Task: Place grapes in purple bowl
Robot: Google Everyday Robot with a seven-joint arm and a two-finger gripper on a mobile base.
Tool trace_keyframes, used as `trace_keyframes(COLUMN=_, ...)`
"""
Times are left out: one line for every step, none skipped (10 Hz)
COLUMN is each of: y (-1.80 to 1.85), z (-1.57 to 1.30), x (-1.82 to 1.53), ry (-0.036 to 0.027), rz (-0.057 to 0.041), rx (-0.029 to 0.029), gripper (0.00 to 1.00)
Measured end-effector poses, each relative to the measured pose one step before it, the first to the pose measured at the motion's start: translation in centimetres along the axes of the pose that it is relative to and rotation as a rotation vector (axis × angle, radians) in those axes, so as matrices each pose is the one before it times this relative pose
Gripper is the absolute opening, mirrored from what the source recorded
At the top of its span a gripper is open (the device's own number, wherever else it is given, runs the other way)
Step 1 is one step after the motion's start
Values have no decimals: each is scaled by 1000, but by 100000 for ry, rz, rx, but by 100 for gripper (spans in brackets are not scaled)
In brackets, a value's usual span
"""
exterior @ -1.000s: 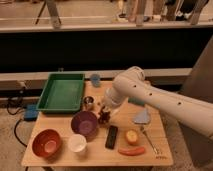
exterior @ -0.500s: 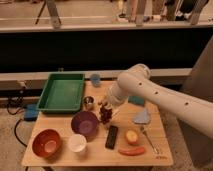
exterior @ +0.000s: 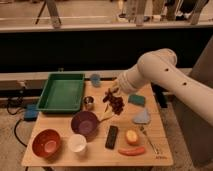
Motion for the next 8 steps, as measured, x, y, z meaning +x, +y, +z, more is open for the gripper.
trace_keyframes(y=-386, z=-1707, x=-11, ry=896, rz=-756, rx=2097, gripper=2)
trace_keyframes(y=-296, z=-1345, x=-170, ry=1420, rz=-1352, rx=1342, gripper=2)
trace_keyframes(y=-143, z=-630, x=-289, ry=528, rz=-1391, rx=810, gripper=2)
trace_keyframes(y=-160, z=-689, x=-358, ry=308, rz=-1665, rx=811, gripper=2)
trace_keyframes(y=-290, z=-775, x=-558, ry=-210, rz=-2432, rx=944, gripper=2)
trace_keyframes(y=-570, z=-383, x=-1025, ry=-1285, rz=-2941, rx=908, gripper=2)
trace_keyframes(y=-597, z=-122, x=-1109, ry=-1417, rz=-3007, rx=769, gripper=2)
trace_keyframes(y=-958, z=-370, x=-1489, ry=-1816, rz=-3690, rx=1124, gripper=2)
